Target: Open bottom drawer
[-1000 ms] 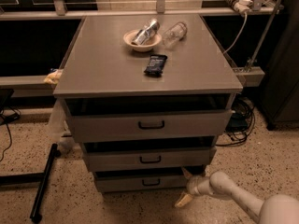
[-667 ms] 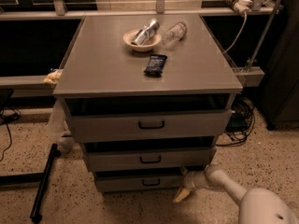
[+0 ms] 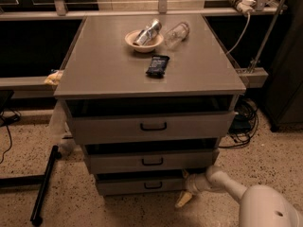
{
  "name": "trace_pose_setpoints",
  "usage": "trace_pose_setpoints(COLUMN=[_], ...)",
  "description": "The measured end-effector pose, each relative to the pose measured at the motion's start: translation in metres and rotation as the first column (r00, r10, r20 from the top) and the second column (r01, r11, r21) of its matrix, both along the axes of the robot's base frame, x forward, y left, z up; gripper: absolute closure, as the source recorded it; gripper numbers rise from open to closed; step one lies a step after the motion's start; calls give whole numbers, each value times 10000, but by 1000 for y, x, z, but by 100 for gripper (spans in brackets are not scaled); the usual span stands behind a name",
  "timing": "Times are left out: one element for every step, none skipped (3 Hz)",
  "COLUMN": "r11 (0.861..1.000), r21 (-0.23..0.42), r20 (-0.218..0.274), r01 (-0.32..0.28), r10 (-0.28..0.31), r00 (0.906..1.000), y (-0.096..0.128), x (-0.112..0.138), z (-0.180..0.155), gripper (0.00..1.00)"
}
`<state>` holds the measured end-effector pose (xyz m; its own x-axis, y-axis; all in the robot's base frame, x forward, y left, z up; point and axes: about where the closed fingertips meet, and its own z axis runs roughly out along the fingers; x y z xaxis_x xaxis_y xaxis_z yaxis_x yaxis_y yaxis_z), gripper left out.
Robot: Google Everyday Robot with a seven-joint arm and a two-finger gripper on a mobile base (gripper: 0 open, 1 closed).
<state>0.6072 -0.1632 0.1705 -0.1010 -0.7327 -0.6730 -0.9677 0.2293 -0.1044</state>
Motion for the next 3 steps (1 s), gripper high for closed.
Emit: trace_pose_setpoints(r11=[9999,9997,9995], r21=[-128,-213,-318], r20=[-285,-596,-1076], r01=[-50,-78,-40], r10=[47,65,5], r00=[9996,9982,9942], y=[-1,-2,-8], x=[-5,-12,-27], z=[1,2,2], gripper=[0,0,0])
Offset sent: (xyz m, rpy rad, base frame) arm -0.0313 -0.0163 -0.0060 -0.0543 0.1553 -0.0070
